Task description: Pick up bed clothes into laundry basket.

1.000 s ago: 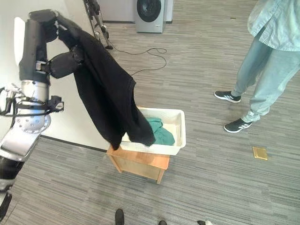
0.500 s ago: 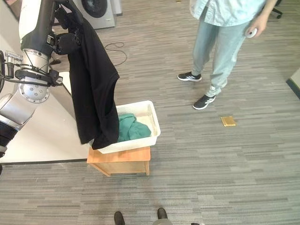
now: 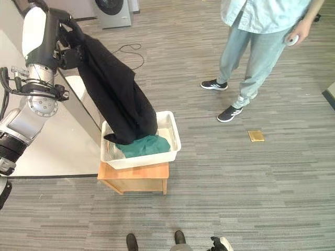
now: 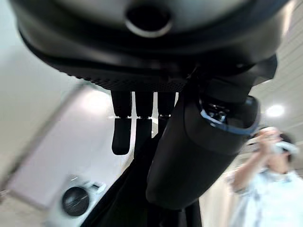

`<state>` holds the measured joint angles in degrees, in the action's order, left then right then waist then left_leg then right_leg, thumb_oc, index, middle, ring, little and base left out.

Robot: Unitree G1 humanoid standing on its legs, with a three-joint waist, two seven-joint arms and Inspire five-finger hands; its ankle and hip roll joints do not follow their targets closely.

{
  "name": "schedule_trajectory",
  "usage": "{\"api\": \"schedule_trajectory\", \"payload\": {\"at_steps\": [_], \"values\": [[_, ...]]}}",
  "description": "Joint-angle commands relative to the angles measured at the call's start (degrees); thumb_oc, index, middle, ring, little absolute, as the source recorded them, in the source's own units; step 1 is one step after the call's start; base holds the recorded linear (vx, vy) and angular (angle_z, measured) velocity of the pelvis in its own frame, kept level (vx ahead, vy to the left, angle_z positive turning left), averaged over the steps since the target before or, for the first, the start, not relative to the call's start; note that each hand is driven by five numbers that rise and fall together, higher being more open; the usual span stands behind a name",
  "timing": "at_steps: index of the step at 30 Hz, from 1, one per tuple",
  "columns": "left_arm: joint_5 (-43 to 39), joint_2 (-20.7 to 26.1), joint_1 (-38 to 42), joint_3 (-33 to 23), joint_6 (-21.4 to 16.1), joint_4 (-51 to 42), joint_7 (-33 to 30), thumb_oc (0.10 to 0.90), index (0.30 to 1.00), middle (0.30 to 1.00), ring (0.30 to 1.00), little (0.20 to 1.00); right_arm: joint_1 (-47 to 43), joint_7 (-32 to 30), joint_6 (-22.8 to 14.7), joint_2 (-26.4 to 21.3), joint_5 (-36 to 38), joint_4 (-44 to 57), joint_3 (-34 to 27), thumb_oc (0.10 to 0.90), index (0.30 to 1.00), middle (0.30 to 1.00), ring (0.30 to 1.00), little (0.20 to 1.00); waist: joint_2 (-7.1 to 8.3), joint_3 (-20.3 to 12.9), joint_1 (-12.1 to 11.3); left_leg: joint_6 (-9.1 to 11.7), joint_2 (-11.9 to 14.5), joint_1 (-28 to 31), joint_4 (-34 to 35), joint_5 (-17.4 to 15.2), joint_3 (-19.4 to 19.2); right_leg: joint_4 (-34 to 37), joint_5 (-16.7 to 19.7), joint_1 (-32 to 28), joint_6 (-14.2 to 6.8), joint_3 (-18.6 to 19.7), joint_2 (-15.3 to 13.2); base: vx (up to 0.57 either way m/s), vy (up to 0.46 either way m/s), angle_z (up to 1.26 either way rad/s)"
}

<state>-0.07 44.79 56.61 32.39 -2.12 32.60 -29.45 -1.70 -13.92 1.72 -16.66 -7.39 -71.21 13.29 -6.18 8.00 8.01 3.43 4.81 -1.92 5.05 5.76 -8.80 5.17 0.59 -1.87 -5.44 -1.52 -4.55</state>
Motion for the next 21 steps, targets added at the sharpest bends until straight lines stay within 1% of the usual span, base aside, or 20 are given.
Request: {"api": "schedule_trajectory", "payload": {"at_steps": [1, 6, 8, 11, 12, 13, 14, 15, 16, 17, 18, 19, 20, 21], "values": [[-2.7, -0.9, 5.8, -7.7, -2.6, 4.2, 0.6, 0.800, 0.900, 0.900, 0.900, 0.900, 0.6, -1.2, 0.2, -1.9, 0.4, -1.8, 2.3, 0.800, 0.900, 0.900, 0.900, 0.900, 3.03, -0.7, -0.8, 1.2, 0.7, 2.7, -0.1, -5.2, 0.9, -0.2, 0.6, -0.5, -5.6, -6.1, -4.1, 0.00, 0.000, 0.00], [-4.2, -6.9, 0.5, -7.1, -3.4, 3.0, 3.5, 0.800, 0.900, 0.900, 0.900, 0.900, 0.9, -1.1, 1.1, -1.9, -0.8, -3.0, 3.2, 0.800, 0.900, 0.900, 0.900, 0.900, 3.91, -0.5, -0.5, 1.0, 0.4, 2.4, -0.1, -5.2, 1.2, -0.2, 0.9, -0.1, -5.7, -5.9, -4.4, 0.00, 0.006, 0.06], [-4.3, -7.8, 0.6, -6.4, -3.5, 2.7, 3.9, 0.800, 0.900, 0.900, 0.900, 0.900, 1.1, -1.1, 1.1, -2.2, -0.8, -3.0, 3.0, 0.800, 0.900, 0.900, 0.900, 0.900, 3.99, -0.6, -0.2, 1.0, 0.4, 2.4, -0.1, -5.2, 1.0, -0.2, 1.0, 0.0, -5.8, -5.5, -4.4, 0.00, 0.012, 0.07], [-4.7, -8.1, 1.3, -5.9, -3.7, 2.3, 4.3, 0.800, 0.900, 0.900, 0.900, 0.900, 1.0, -1.0, 1.1, -2.3, -0.6, -2.9, 2.8, 0.800, 0.900, 0.900, 0.900, 0.900, 3.99, -0.7, -0.1, 0.9, 0.4, 2.5, -0.1, -5.3, 0.8, -0.2, 1.2, 0.1, -5.8, -5.2, -4.5, 0.05, -0.084, 0.00], [-9.8, -5.6, 3.5, -5.6, -7.1, -3.2, 3.5, 0.800, 0.900, 0.900, 0.900, 0.900, 0.0, -1.5, 1.2, -3.4, 1.0, -3.0, 3.0, 0.800, 0.900, 0.900, 0.900, 0.900, 3.75, 1.1, 0.3, 1.4, 0.7, 1.5, -0.1, -5.5, 0.7, -0.2, 1.5, 1.7, -6.3, -5.1, -4.7, 0.05, -0.213, -0.08], [-11.6, -2.9, -0.9, -9.2, -7.5, -7.1, 4.7, 0.800, 0.900, 0.900, 0.900, 0.900, -1.3, -1.7, 1.5, -3.9, 1.1, -2.4, 1.3, 0.800, 0.900, 0.900, 0.900, 0.900, 3.46, 2.5, -0.5, 1.2, 0.3, 0.0, -0.1, -4.6, 0.7, -0.2, 1.7, 2.8, -6.0, -4.8, -4.7, 0.02, -0.210, -0.06], [-8.5, -4.1, -0.2, -7.8, -6.2, -5.1, 3.5, 0.400, 0.300, 0.300, 0.300, 0.300, -1.4, -1.4, 2.1, -3.4, 0.3, -2.5, 2.6, 0.800, 0.900, 0.900, 0.900, 0.900, 3.07, 2.4, 0.3, 1.1, 0.3, -0.6, -0.1, -4.5, 0.3, -0.2, 1.9, 3.6, -5.8, -4.0, -4.6, -0.11, 0.065, -0.19], [-7.1, -6.8, 2.1, -6.4, -5.2, -1.5, 3.7, 0.400, 0.300, 0.300, 0.300, 0.300, -1.8, -1.0, 1.7, -3.6, -0.3, -2.4, 3.3, 0.800, 0.900, 0.900, 0.900, 0.900, 2.81, 1.7, 0.7, 1.1, 0.5, -1.0, -0.1, -4.7, -0.1, -0.2, 2.0, 4.7, -5.5, -3.1, -4.3, -0.01, 0.020, -0.13], [-6.9, -7.5, 4.9, -5.6, -4.7, 0.2, 3.7, 0.400, 0.300, 0.300, 0.300, 0.300, -1.6, -1.1, 1.2, -4.2, -0.2, -2.1, 3.2, 0.800, 0.900, 0.900, 0.900, 0.900, 1.96, 1.5, 1.2, 0.9, 0.6, -0.8, -0.1, -4.8, -0.8, -0.2, 2.1, 4.8, -5.4, -2.8, -4.4, -0.02, 0.002, -0.28], [-6.7, -7.9, 6.4, -4.9, -4.7, -0.1, 3.2, 0.400, 0.300, 0.300, 0.300, 0.300, -1.4, -1.2, 1.3, -4.4, -0.2, -1.8, 2.9, 0.800, 0.900, 0.900, 0.900, 0.900, 1.47, 1.7, 1.5, 0.9, 0.6, -0.7, -0.1, -4.9, -1.0, -0.2, 2.1, 5.0, -5.4, -2.6, -4.5, -0.01, 0.001, -0.29], [-6.7, -8.0, 6.6, -4.8, -4.7, -0.1, 3.2, 0.400, 0.300, 0.300, 0.300, 0.300, -1.4, -1.2, 1.3, -4.4, -0.2, -1.8, 2.9, 0.800, 0.900, 0.900, 0.900, 0.900, 1.47, 1.8, 1.4, 0.9, 0.6, -0.7, -0.1, -4.9, -1.1, -0.2, 2.1, 4.9, -5.4, -2.6, -4.5, -0.03, 0.026, -0.32], [-6.7, -8.5, 7.2, -4.6, -4.7, -0.7, 3.1, 0.400, 0.300, 0.300, 0.300, 0.300, -1.1, -1.4, 1.3, -4.5, -0.4, -1.6, 2.7, 0.800, 0.900, 0.900, 0.900, 0.900, 0.98, 2.2, 1.7, 0.8, 0.5, -0.6, -0.1, -4.8, -1.1, -0.2, 2.1, 5.1, -5.4, -2.4, -4.5, -0.04, 0.048, -0.22], [-6.9, -8.8, 8.7, -4.0, -4.9, -1.6, 2.7, 0.400, 0.300, 0.300, 0.300, 0.300, -1.3, -1.7, 1.4, -4.9, -0.5, -1.5, 2.5, 0.800, 0.900, 0.900, 0.900, 0.900, 0.06, 2.9, 2.4, 0.7, 0.4, -0.7, -0.1, -4.8, -1.4, -0.2, 2.2, 5.5, -5.5, -1.9, -4.6, -0.05, 0.061, -0.16], [-7.2, -8.7, 9.5, -3.6, -5.0, -1.6, 2.8, 0.400, 0.300, 0.300, 0.300, 0.300, -1.2, -1.8, 1.4, -5.0, -0.6, -1.4, 2.5, 0.800, 0.900, 0.900, 0.900, 0.900, -0.34, 3.2, 2.7, 0.7, 0.3, -0.6, -0.1, -4.8, -1.6, -0.2, 2.2, 5.7, -5.5, -1.7, -4.6, -0.04, 0.043, -0.17]]}}
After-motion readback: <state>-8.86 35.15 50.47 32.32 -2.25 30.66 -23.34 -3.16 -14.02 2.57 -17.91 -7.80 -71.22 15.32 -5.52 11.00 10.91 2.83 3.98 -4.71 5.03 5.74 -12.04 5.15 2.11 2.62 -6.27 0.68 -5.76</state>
